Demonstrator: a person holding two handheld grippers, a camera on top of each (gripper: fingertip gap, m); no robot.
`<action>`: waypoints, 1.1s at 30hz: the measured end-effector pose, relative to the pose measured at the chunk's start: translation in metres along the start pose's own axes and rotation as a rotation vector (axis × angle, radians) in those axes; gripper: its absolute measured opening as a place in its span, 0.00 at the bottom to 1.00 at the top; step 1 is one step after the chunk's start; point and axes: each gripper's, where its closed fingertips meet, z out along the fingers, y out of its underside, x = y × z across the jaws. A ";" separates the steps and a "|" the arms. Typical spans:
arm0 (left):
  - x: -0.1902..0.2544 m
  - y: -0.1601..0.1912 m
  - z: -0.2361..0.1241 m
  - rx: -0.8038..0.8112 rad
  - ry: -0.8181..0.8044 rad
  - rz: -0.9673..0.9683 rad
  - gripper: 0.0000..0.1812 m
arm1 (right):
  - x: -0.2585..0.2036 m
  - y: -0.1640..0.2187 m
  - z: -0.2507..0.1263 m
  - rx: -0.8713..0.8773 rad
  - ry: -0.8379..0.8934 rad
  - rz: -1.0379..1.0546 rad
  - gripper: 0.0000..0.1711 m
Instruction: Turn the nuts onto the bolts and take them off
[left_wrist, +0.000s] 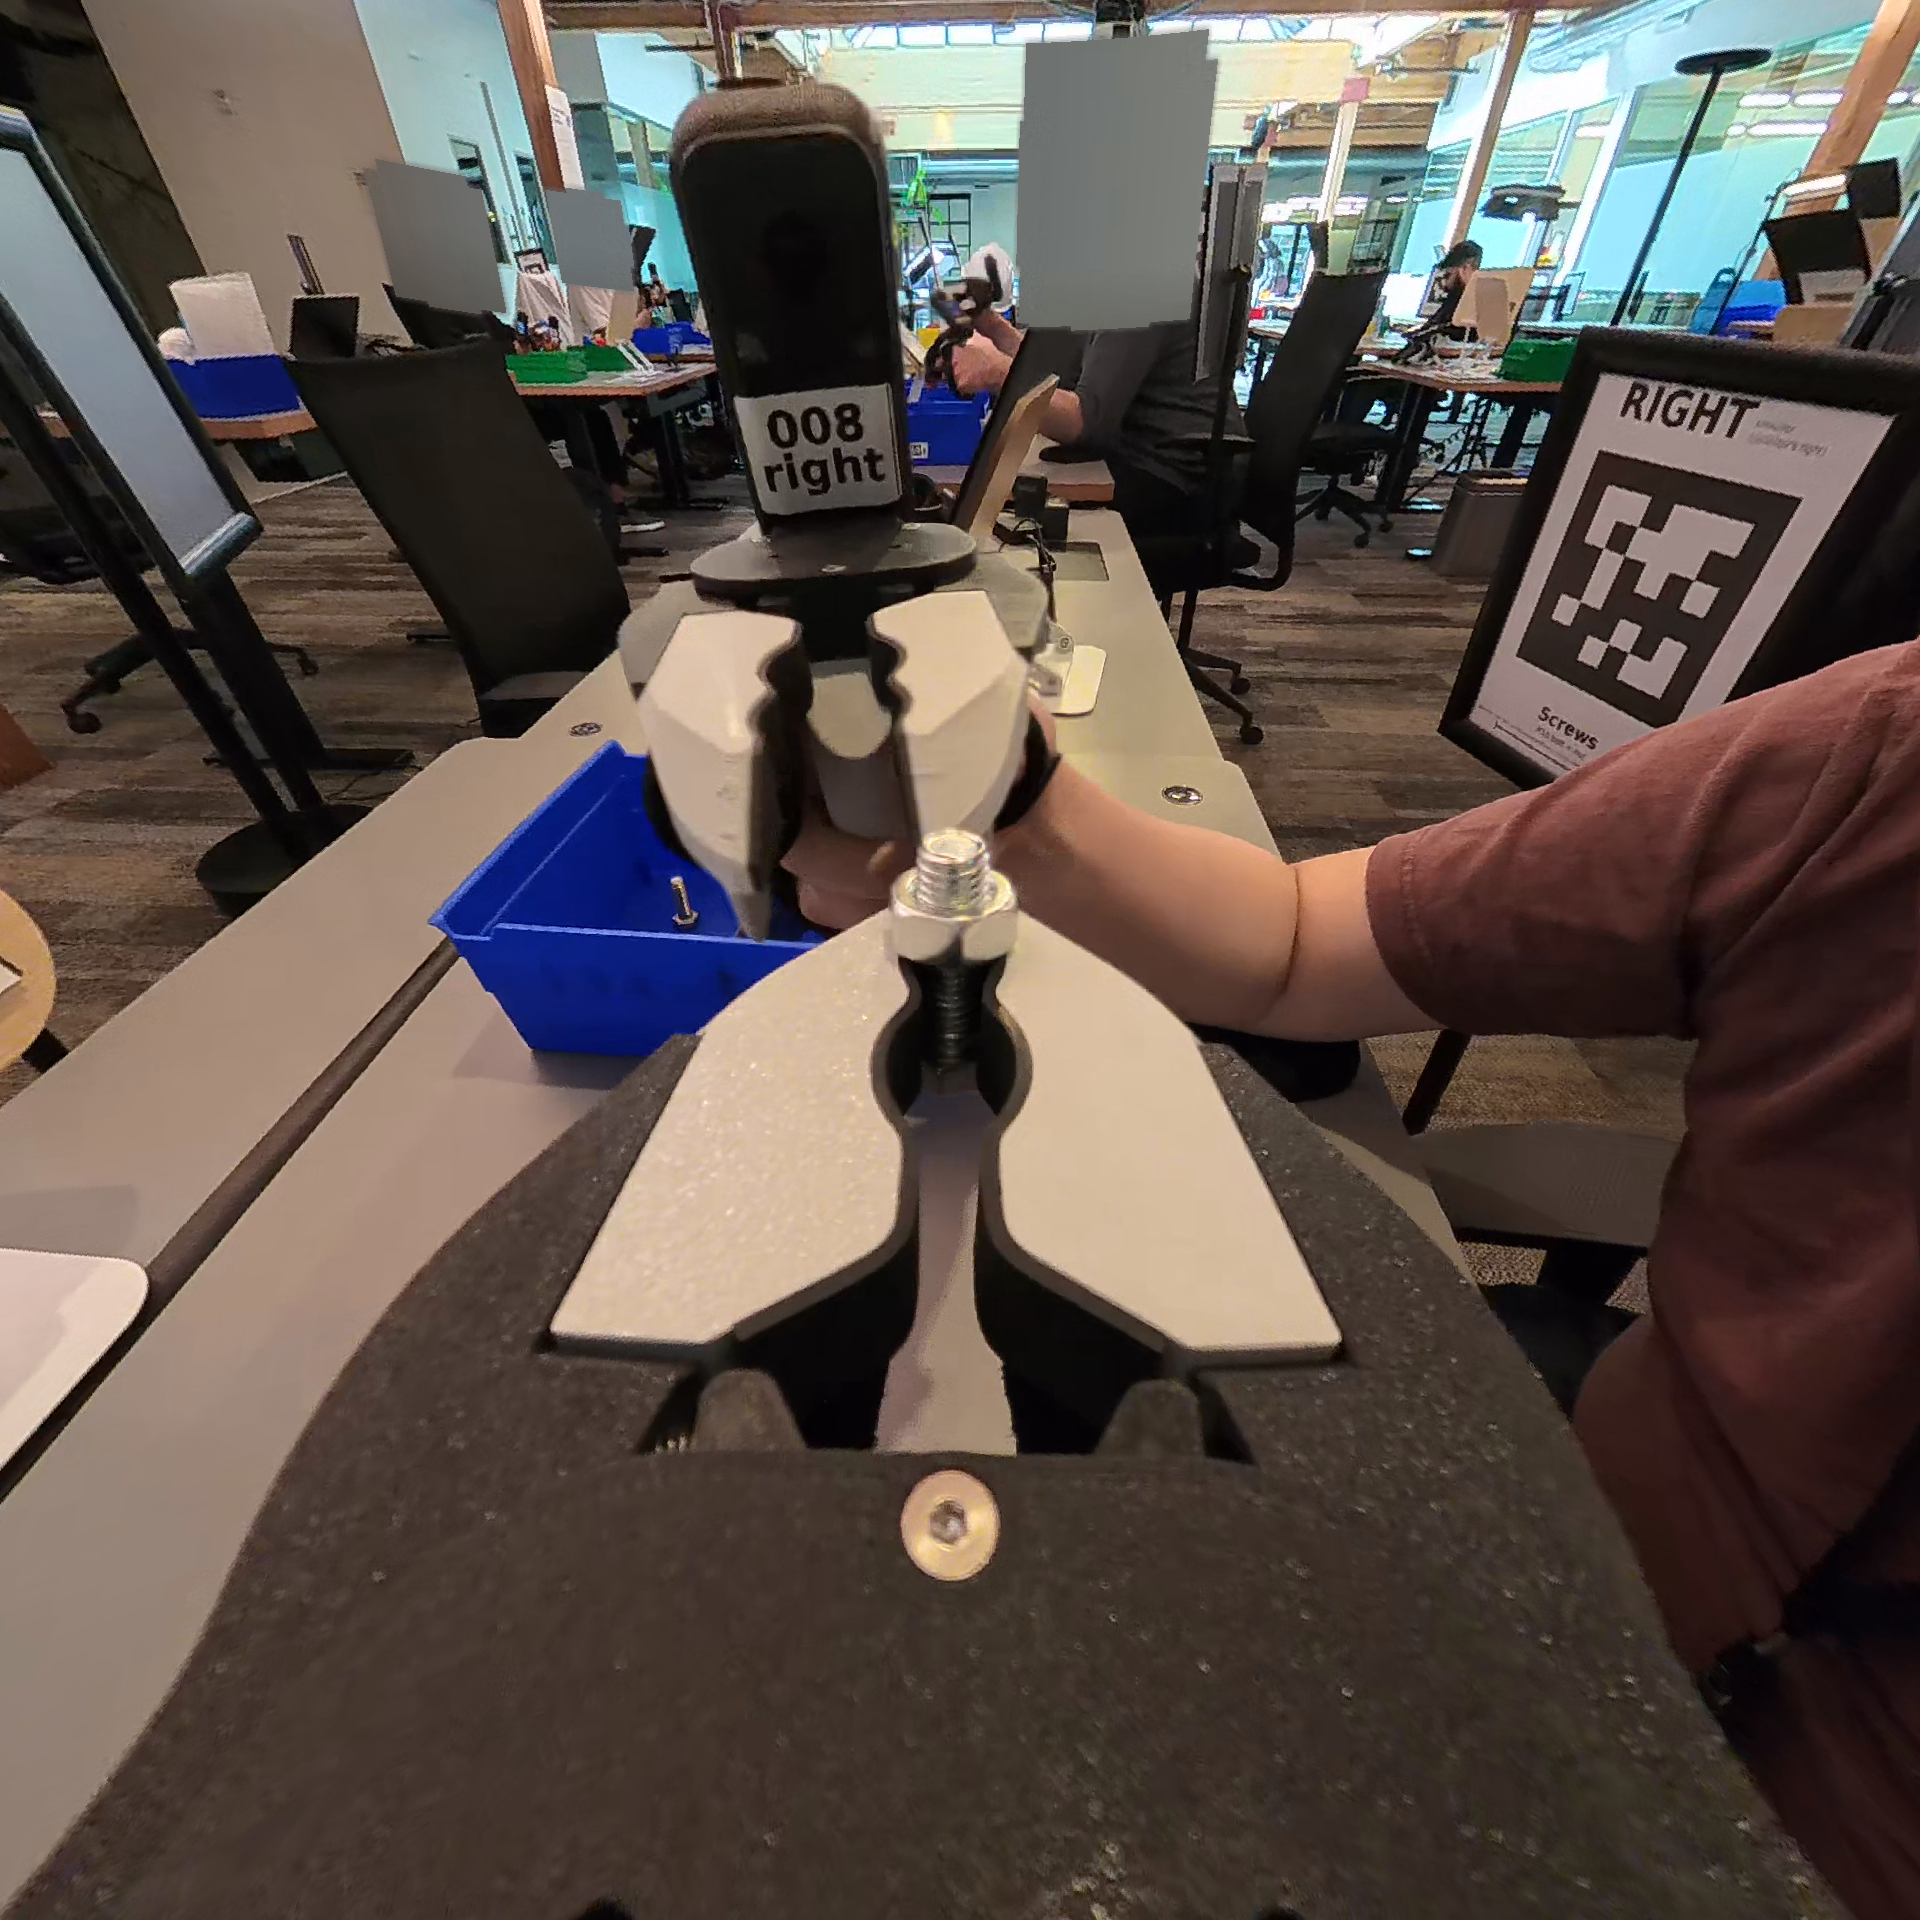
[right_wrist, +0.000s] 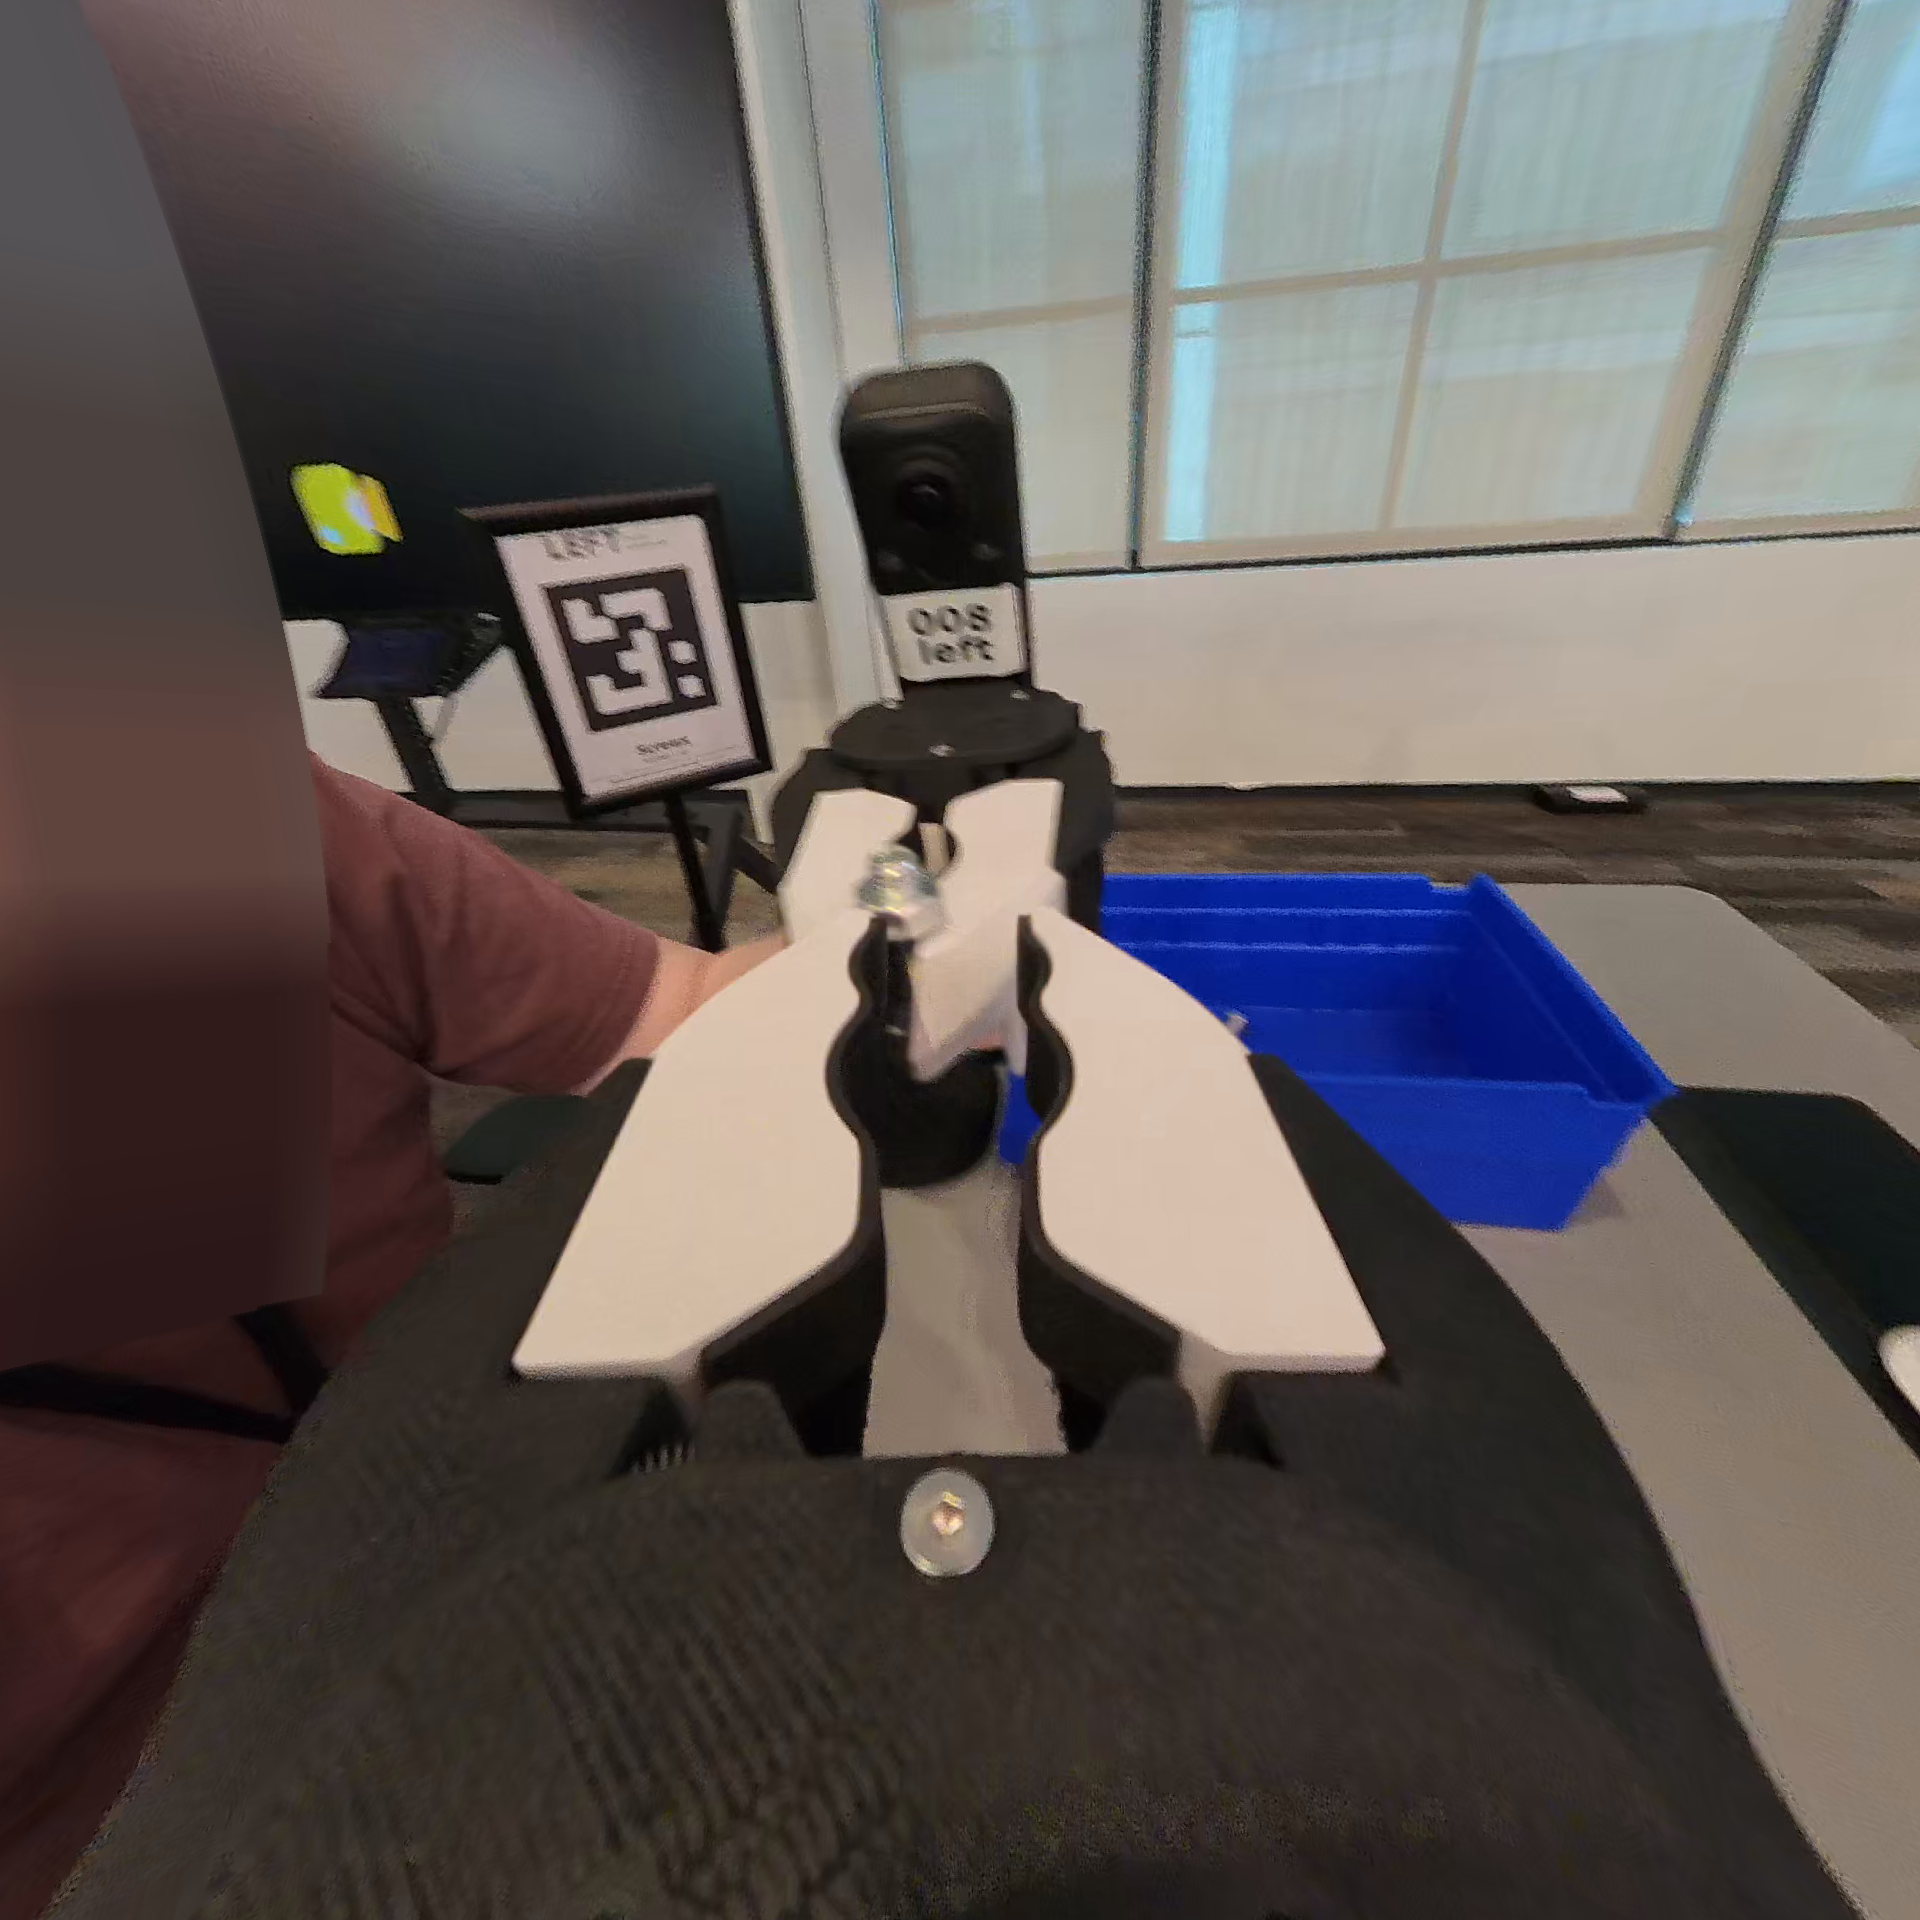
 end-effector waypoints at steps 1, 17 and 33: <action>-0.001 0.000 0.000 -0.002 -0.008 0.000 0.02 | -0.006 -0.003 0.002 0.016 -0.033 0.006 0.14; 0.007 0.000 0.004 0.000 0.042 -0.033 0.02 | -0.011 0.000 0.014 -0.004 0.002 -0.056 0.22; 0.014 -0.009 -0.001 0.042 0.095 -0.083 0.02 | 0.011 -0.011 -0.008 0.088 0.037 0.061 0.17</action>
